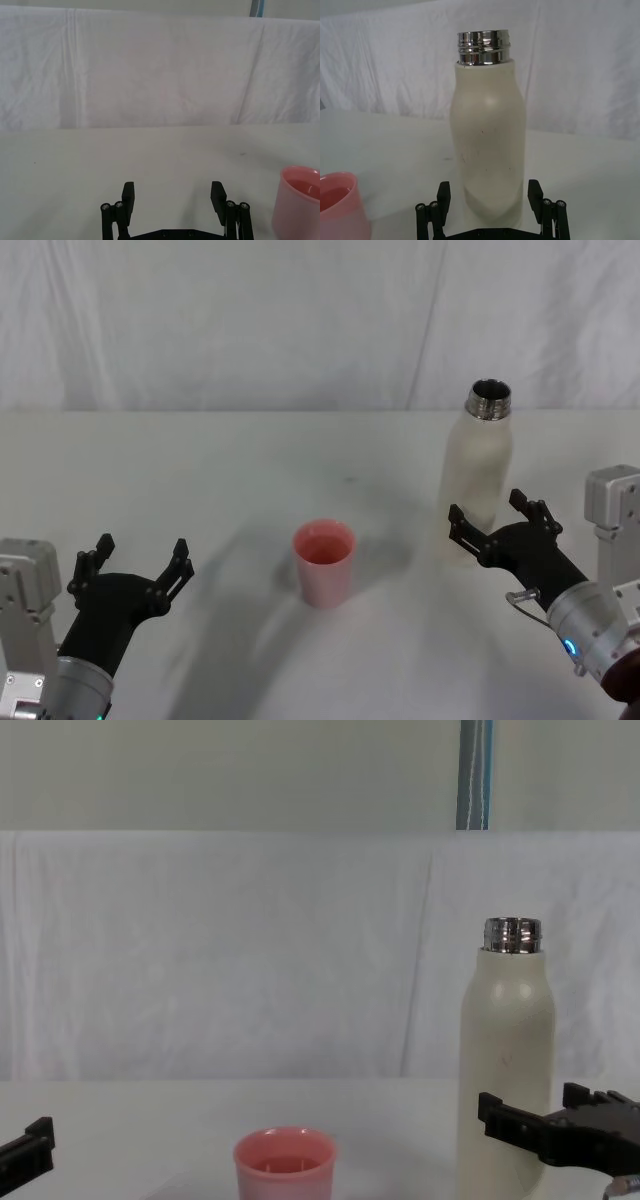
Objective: Grasp the thermos with one hand and pour water into the cup lid.
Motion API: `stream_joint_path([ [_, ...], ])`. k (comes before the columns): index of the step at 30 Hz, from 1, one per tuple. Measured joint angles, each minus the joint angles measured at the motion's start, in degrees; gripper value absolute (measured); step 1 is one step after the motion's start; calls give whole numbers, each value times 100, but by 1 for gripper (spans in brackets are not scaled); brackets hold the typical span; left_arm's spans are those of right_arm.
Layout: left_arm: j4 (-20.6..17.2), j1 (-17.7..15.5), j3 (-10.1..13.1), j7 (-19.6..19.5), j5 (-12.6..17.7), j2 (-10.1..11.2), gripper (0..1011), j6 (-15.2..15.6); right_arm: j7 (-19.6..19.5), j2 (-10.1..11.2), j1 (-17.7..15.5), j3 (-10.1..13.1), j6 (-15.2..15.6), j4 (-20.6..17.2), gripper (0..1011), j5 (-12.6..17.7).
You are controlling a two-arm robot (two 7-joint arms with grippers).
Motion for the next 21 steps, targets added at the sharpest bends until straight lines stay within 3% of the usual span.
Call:
stream_joint_path([
  [21,0,0,0,0,0,0,1001,0,20,-82,236,-87,5,269,1000,-55],
])
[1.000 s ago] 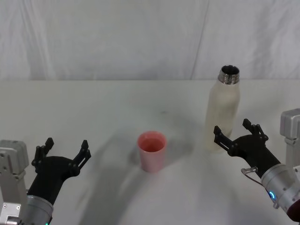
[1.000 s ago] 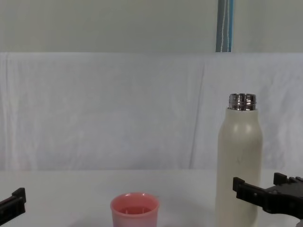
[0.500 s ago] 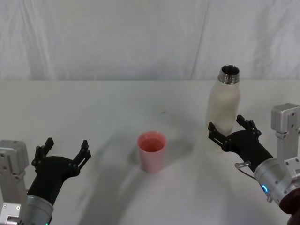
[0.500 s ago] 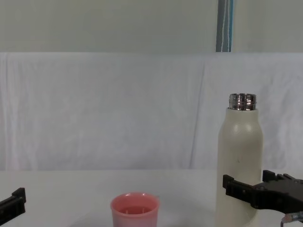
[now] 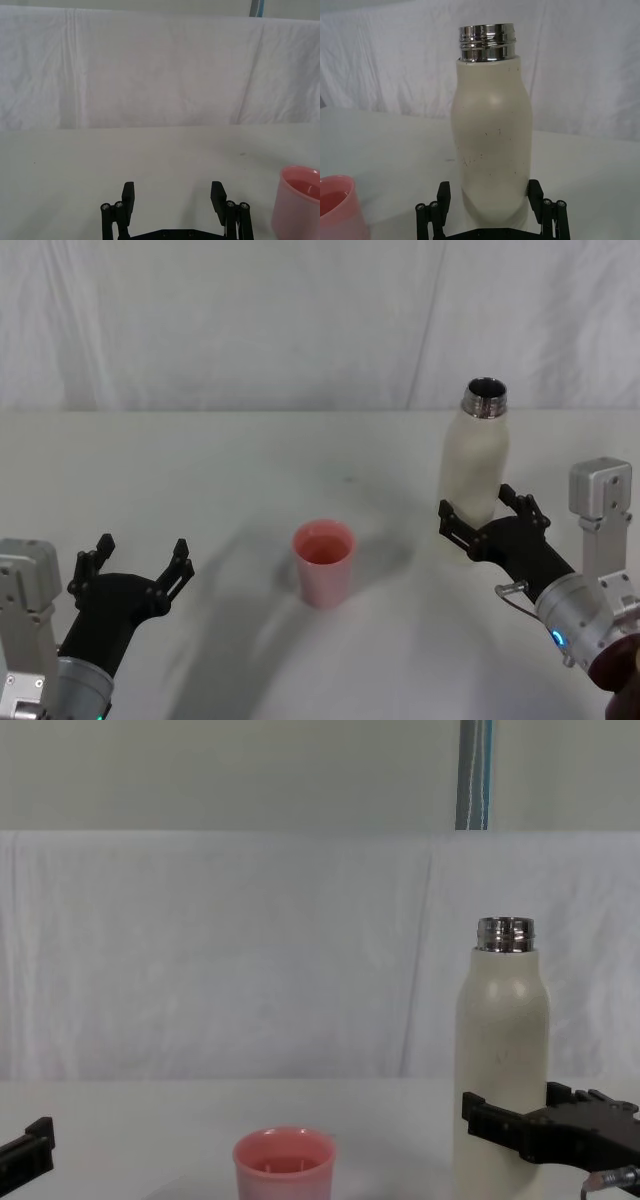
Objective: Grasp the thermos with one hand and pour water into the cup lid.
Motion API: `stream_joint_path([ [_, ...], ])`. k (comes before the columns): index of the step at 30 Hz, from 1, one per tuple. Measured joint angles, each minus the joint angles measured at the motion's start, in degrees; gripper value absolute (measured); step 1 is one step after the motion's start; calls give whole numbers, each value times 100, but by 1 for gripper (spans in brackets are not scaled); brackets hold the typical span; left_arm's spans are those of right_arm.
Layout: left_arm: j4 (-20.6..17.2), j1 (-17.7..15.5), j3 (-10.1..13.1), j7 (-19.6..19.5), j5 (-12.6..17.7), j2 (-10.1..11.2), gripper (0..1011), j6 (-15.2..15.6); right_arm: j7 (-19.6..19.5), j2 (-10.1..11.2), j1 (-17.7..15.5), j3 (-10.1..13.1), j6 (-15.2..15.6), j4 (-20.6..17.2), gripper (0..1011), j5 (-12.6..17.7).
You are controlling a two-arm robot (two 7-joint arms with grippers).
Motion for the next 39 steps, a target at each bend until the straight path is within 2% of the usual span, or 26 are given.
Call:
stream_joint_path([
  [39,0,0,0,0,0,0,1001,0,1,-146,346,-6,-129,537,1000,-24],
])
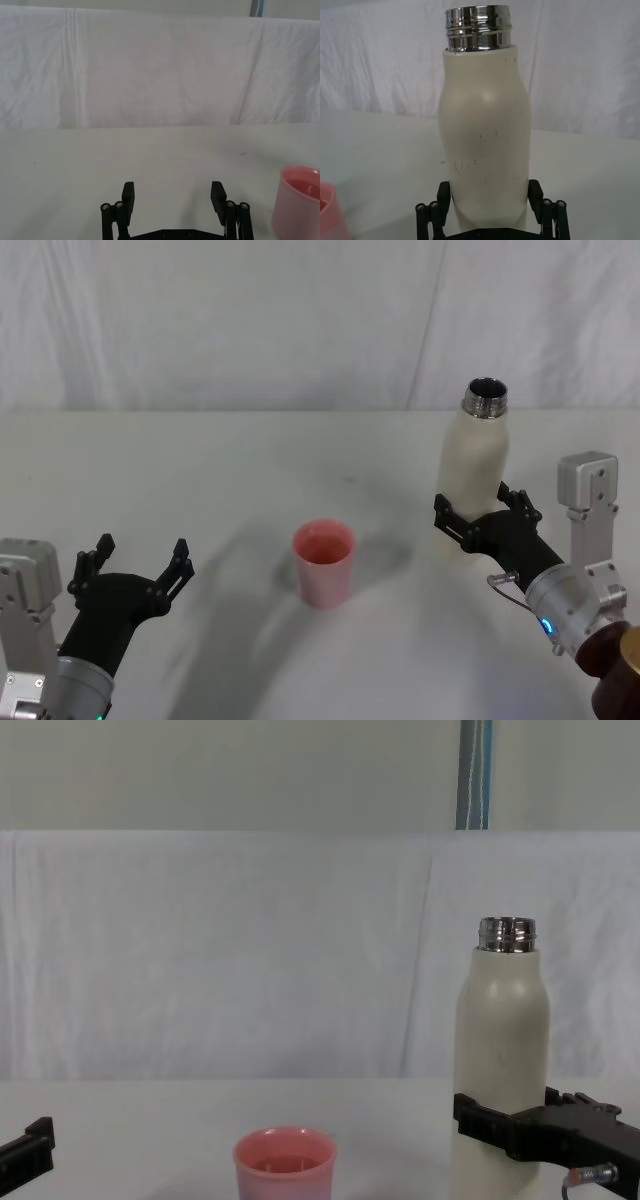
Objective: Grasp the thermos with one hand and pour water into the cup lid.
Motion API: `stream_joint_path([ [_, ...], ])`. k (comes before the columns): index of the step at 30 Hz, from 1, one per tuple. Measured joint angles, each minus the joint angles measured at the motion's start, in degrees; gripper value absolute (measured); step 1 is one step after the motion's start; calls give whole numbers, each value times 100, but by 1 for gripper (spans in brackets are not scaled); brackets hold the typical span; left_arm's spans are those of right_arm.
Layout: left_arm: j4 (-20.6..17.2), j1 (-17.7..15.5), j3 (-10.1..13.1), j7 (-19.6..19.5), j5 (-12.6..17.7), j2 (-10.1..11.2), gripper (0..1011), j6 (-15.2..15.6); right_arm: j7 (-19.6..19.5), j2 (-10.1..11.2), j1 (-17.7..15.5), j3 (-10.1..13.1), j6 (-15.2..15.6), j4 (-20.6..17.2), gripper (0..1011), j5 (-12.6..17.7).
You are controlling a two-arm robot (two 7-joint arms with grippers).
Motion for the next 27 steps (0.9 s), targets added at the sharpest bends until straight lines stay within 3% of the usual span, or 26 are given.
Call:
stream_joint_path([
  [17,0,0,0,0,0,0,1001,0,0,-51,71,1,-33,95,1000,21],
  [27,0,0,0,0,0,0,1001,0,-4,-45,65,1,-27,82,950,20],
])
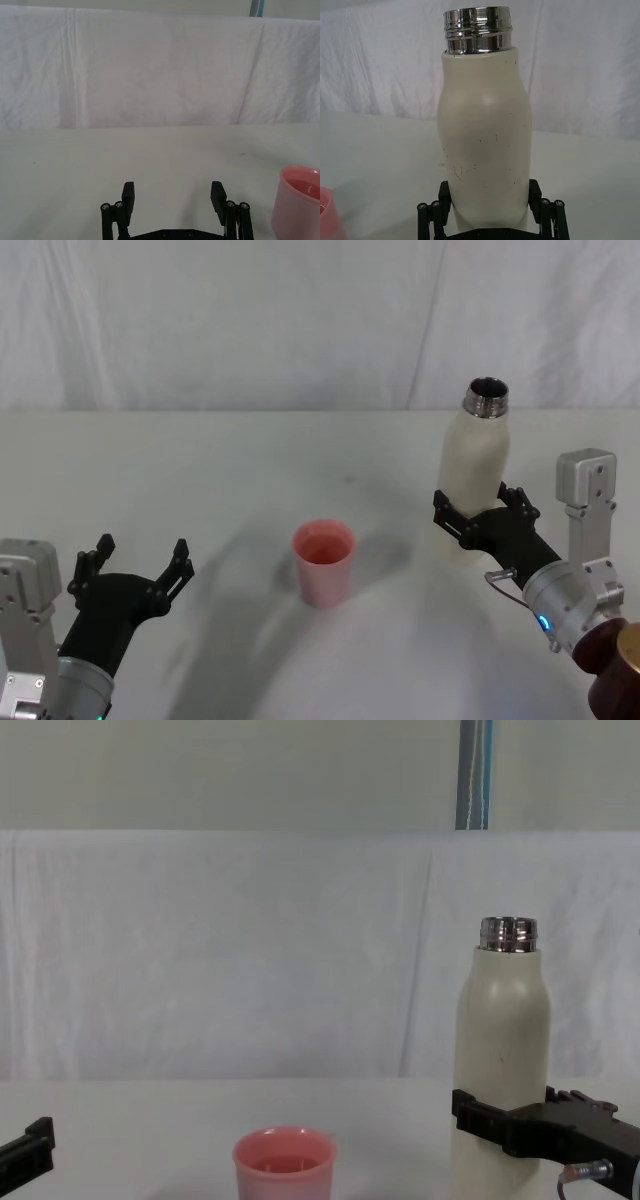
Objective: Grasp the thermos with one hand and pour water into the cup lid.
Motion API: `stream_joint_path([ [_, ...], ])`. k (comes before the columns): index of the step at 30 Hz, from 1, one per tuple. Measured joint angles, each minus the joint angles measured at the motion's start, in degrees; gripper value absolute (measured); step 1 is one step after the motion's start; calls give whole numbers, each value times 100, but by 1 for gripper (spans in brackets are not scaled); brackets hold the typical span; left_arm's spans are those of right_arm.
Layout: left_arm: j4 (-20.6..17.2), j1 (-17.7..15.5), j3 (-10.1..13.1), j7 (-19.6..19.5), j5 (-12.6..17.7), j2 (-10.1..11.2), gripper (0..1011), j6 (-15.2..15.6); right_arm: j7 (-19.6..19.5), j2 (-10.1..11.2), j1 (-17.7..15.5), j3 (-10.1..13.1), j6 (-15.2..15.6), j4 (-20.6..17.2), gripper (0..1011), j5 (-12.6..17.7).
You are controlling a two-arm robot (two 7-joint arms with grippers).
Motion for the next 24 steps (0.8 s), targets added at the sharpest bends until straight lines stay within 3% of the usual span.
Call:
stream_joint_path([
  [14,0,0,0,0,0,0,1001,0,4,14,-19,-2,9,-38,950,-2],
  [24,0,0,0,0,0,0,1001,0,-40,165,-134,-10,22,-490,950,-187],
])
